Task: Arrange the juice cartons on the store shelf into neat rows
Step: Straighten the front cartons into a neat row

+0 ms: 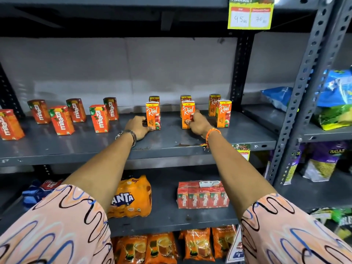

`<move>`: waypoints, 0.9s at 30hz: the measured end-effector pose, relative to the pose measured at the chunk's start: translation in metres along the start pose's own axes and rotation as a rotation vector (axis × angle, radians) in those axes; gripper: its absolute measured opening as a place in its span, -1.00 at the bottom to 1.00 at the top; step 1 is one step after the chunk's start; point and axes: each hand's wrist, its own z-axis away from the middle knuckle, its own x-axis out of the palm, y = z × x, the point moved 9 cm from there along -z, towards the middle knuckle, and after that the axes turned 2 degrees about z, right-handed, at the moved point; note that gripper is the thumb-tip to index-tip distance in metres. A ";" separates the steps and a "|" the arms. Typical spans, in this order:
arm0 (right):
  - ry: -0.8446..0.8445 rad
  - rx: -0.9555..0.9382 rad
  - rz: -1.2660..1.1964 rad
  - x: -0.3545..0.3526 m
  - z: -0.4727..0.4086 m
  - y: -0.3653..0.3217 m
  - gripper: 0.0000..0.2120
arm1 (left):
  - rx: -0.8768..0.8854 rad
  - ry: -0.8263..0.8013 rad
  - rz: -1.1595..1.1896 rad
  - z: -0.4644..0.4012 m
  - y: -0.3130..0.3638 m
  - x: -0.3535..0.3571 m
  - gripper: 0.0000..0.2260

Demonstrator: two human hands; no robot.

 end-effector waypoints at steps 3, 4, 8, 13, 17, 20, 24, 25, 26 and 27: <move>-0.029 0.006 -0.030 0.000 0.000 0.000 -0.46 | 0.000 -0.003 0.011 0.001 0.001 0.000 -0.64; -0.033 0.005 -0.034 0.000 -0.001 0.000 -0.46 | 0.002 -0.003 0.008 0.001 0.001 0.000 -0.64; -0.040 0.002 -0.029 0.001 0.000 -0.001 -0.46 | 0.009 -0.027 0.009 0.000 0.003 0.002 -0.63; -0.038 0.002 -0.025 0.001 0.001 -0.001 -0.44 | 0.011 -0.028 0.014 0.001 0.005 0.003 -0.62; -0.029 0.005 -0.047 0.000 0.002 -0.001 -0.45 | 0.007 -0.029 0.026 0.002 0.006 0.002 -0.61; -0.025 0.007 -0.035 -0.001 0.003 -0.001 -0.45 | 0.004 -0.022 0.017 0.004 0.007 0.000 -0.62; -0.018 0.001 -0.039 0.000 0.004 -0.002 -0.46 | -0.017 -0.030 0.032 0.005 0.004 0.001 -0.61; -0.015 0.001 -0.048 -0.001 0.004 -0.003 -0.45 | -0.018 -0.036 0.031 0.006 0.004 0.001 -0.60; -0.011 0.002 -0.062 -0.001 0.005 -0.003 -0.45 | -0.022 -0.047 0.031 0.006 0.004 0.001 -0.58; -0.004 0.005 -0.080 -0.003 0.006 -0.004 -0.44 | -0.036 -0.062 0.036 0.005 0.004 0.001 -0.52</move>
